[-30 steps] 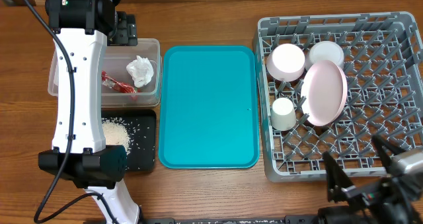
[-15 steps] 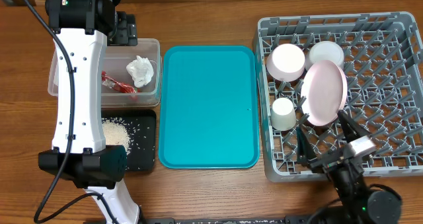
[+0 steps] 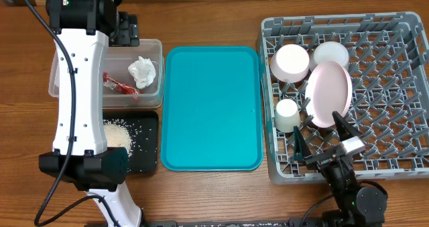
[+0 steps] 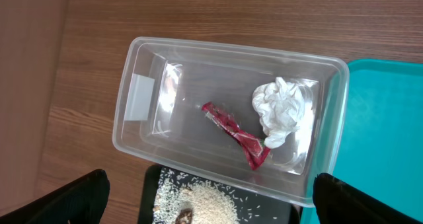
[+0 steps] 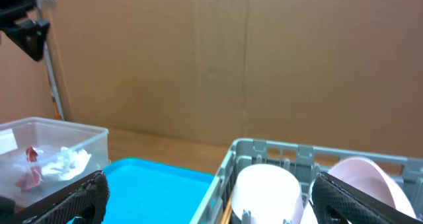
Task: Sort waste into correct bins and load items into the dishwasher
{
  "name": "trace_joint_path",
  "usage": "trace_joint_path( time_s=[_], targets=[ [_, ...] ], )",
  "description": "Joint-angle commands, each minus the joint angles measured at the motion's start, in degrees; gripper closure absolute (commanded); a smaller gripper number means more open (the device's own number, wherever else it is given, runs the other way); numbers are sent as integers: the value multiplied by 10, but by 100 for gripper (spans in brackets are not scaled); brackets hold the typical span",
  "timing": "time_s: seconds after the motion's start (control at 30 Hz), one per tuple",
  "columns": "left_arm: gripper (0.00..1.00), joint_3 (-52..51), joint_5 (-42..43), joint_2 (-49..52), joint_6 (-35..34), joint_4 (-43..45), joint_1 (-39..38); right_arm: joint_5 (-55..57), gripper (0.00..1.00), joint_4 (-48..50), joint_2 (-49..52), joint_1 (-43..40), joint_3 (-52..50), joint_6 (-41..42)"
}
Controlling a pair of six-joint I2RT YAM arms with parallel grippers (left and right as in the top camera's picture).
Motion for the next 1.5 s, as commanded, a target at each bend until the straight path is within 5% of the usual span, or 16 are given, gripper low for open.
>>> trace_joint_path(
  time_s=[0.0, 0.5, 0.8, 1.07, 1.47],
  targets=[
    [0, 12, 0, -9, 6, 1, -1, 17, 0, 5, -7, 4, -17, 2],
    [0, 12, 0, -9, 6, 1, -1, 33, 0, -73, -7, 6, -37, 28],
    [0, 12, 0, -9, 6, 1, -1, 35, 0, -72, -7, 6, -37, -35],
    [0, 12, 0, -9, 6, 1, -1, 90, 0, -77, -7, 5, -37, 60],
    [0, 12, 0, -9, 6, 1, -1, 90, 0, -77, -7, 5, -37, 61]
  ],
)
